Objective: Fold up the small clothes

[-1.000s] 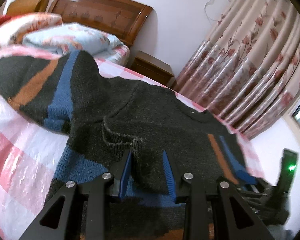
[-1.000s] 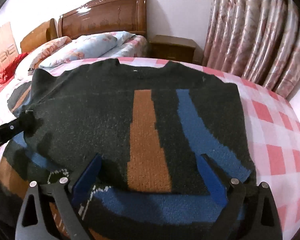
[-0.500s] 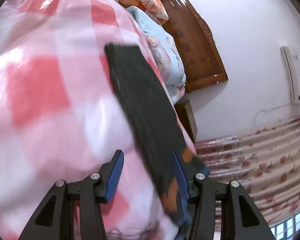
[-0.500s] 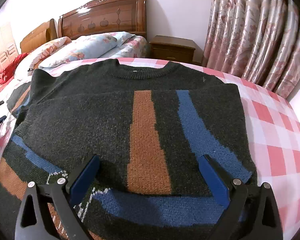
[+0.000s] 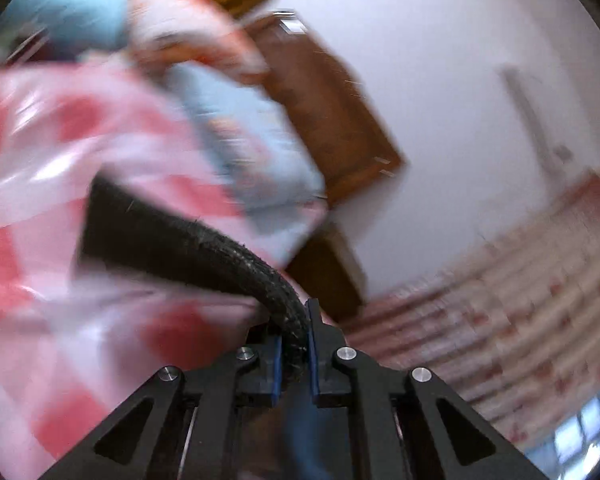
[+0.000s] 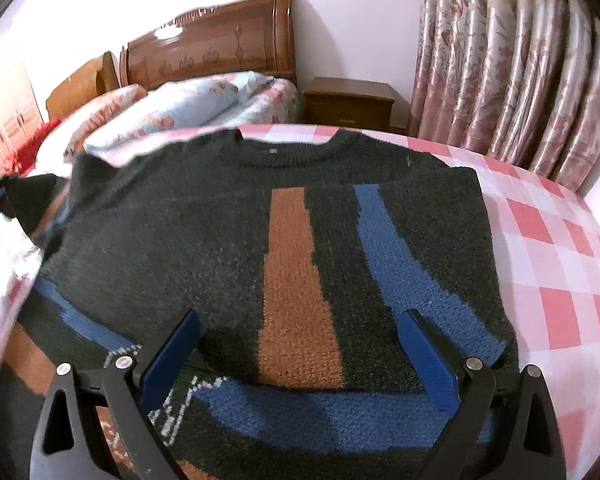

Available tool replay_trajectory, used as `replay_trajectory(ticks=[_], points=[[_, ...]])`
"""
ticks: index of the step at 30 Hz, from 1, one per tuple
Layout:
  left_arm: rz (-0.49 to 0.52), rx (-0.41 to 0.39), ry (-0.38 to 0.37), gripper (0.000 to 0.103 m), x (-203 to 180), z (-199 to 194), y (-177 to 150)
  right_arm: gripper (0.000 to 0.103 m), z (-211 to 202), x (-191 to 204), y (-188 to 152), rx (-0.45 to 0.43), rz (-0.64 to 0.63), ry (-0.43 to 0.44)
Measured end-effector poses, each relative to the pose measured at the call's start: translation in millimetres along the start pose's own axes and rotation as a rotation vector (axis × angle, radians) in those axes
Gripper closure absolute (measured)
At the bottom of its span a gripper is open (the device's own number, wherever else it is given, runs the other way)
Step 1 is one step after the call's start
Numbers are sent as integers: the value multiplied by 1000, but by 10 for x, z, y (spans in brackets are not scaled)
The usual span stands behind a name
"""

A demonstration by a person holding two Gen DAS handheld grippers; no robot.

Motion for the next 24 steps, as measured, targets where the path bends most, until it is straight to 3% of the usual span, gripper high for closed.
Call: replay_trajectory(ticks=[4, 8, 11, 14, 16, 17, 21, 24], points=[[301, 62, -140, 94, -1262, 87, -476, 0, -241, -202, 22, -128, 115, 90], [558, 246, -274, 91, -2249, 396, -1498, 0, -565, -599, -17, -319, 319, 215], [708, 454, -299, 83, -2519, 722, -2353, 0, -684, -895, -56, -399, 468, 282], [845, 589, -234, 83, -2472, 891, -2897, 0, -661, -1190, -91, -403, 629, 337], [838, 611, -212, 83, -2376, 870, -2931, 0, -628, -1344, -132, -398, 712, 358], [814, 583, -218, 83, -2305, 764, -2833, 0, -623, -1417, -156, -402, 746, 367], [726, 392, -194, 76, -2024, 332, -2264, 0, -649, -1514, -170, -429, 787, 375], [642, 287, -42, 75, -1627, 192, -1890, 0, -661, -1391, -121, -426, 709, 370]])
Point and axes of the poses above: each gripper's, at about its wrist camera, not at the fingertips, and z roughly the way its jaws point, x to its left, y to its top, the point moved 3 cm from there along z, roughly the way its jaws point, and after that the axes turned 8 degrees about z, right-handed, at the moved point
